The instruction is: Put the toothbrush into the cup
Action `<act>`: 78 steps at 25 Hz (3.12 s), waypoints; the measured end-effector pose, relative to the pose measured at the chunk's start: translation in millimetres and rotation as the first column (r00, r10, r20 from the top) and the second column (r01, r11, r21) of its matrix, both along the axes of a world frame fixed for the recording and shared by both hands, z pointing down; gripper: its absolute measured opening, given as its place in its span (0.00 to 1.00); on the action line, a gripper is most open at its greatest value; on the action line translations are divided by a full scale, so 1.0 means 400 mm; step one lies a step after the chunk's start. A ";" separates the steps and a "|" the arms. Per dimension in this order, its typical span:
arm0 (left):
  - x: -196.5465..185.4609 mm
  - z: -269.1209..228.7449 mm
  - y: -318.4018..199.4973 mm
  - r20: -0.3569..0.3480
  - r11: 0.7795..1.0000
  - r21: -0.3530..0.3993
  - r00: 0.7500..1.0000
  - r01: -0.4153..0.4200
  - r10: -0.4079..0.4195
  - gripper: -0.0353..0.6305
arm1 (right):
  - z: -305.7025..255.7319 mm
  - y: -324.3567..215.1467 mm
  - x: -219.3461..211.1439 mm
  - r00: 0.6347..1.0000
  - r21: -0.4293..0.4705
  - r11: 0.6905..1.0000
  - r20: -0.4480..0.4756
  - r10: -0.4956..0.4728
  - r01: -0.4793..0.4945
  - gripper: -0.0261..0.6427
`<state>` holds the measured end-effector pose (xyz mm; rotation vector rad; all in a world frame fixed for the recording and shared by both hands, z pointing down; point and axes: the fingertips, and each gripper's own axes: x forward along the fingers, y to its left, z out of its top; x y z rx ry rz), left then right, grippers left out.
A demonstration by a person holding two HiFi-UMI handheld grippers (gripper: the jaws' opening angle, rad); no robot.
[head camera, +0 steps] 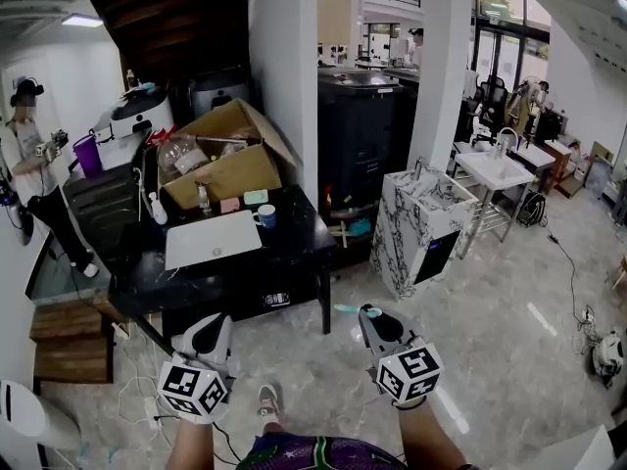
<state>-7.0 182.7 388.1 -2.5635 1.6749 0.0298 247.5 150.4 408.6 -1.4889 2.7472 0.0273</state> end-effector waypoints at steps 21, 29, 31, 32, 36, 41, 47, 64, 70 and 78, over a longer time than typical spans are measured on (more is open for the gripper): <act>-0.055 0.036 -0.062 -0.025 0.999 -0.035 0.999 0.031 -0.032 0.08 | -0.002 -0.076 -0.062 0.999 0.010 0.999 0.020 -0.042 0.041 0.08; -0.068 0.041 -0.147 -0.026 0.999 -0.049 1.000 0.015 -0.016 0.08 | -0.012 -0.166 -0.097 0.998 0.002 0.999 0.018 -0.053 0.053 0.08; -0.079 0.038 -0.170 -0.031 0.999 -0.051 0.999 0.019 -0.020 0.08 | -0.019 -0.194 -0.107 0.998 0.000 0.998 0.018 -0.056 0.056 0.08; -0.084 0.036 -0.182 -0.033 0.998 -0.051 0.999 0.022 -0.023 0.08 | -0.021 -0.208 -0.111 0.998 -0.001 0.998 0.017 -0.058 0.058 0.08; -0.105 0.030 -0.235 -0.036 0.998 -0.055 0.999 0.030 -0.032 0.08 | -0.031 -0.266 -0.131 0.998 -0.002 0.998 0.014 -0.065 0.065 0.08; -0.133 0.022 -0.311 -0.045 0.998 -0.054 0.998 0.035 -0.037 0.08 | -0.045 -0.341 -0.158 0.997 -0.002 0.997 0.007 -0.072 0.072 0.08; -0.170 0.023 -0.409 -0.052 0.998 -0.061 0.998 0.031 -0.034 0.08 | -0.047 -0.439 -0.188 0.998 -0.014 0.998 -0.007 -0.068 0.068 0.08; -0.340 0.000 -0.644 -0.038 0.997 -0.074 0.999 0.000 -0.003 0.08 | -0.096 -0.671 -0.365 0.999 -0.026 0.999 -0.021 -0.048 0.047 0.08; -0.435 0.000 -0.715 -0.045 0.997 -0.079 0.999 -0.002 -0.002 0.08 | -0.104 -0.739 -0.464 0.999 -0.026 0.999 -0.024 -0.048 0.047 0.08; -0.535 0.009 -0.806 -0.054 0.996 -0.085 0.998 -0.019 0.014 0.08 | -0.101 -0.825 -0.558 0.999 -0.031 0.999 -0.030 -0.027 0.026 0.08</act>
